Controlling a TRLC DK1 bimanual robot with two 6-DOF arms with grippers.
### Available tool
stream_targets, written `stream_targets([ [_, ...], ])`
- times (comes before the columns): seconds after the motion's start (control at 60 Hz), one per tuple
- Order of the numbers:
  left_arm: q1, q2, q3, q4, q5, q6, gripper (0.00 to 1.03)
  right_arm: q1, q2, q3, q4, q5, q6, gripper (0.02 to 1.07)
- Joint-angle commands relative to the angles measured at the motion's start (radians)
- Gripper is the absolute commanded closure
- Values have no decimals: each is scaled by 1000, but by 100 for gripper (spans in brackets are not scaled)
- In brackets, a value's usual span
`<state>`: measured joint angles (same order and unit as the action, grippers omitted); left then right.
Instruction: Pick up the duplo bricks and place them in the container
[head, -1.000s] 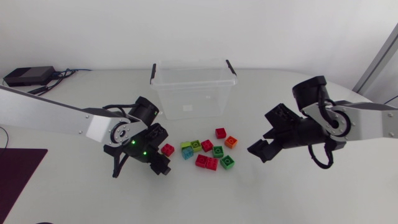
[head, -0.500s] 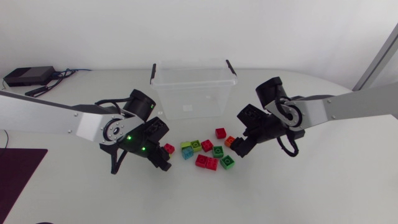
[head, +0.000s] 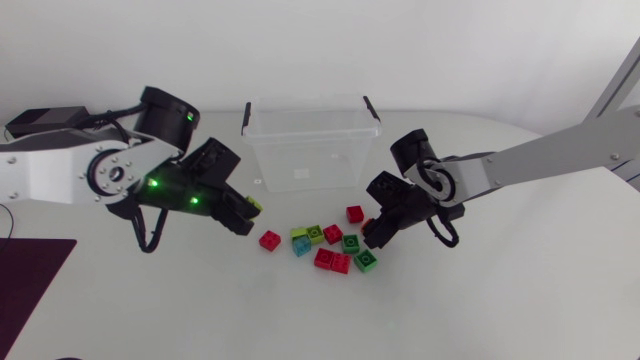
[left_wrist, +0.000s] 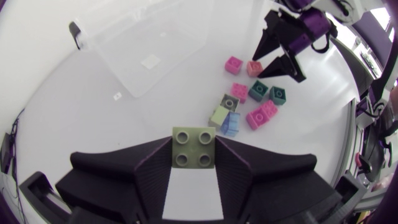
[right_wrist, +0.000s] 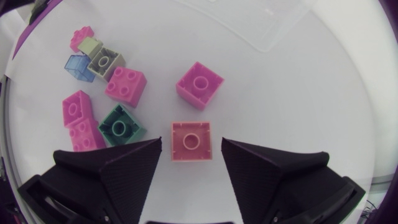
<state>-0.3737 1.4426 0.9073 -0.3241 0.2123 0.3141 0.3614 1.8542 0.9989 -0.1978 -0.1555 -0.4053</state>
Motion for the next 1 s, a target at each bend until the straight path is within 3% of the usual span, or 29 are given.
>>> stream_targets([
  [0.0,15,-50,54,-6,21,-26,77,8,34,18,1,5,-13,58],
  [0.117,35,-71,81,25,55,-56,77,2,30,9,5,-1,-20,71],
  [0.217,58,-73,87,115,95,-99,77,-9,-29,-13,1,-3,-20,74],
  [0.617,67,91,206,390,99,-225,76,-12,-262,4,-97,-4,5,74],
  [0.983,82,386,438,453,65,-250,72,11,-303,176,-200,-3,31,74],
])
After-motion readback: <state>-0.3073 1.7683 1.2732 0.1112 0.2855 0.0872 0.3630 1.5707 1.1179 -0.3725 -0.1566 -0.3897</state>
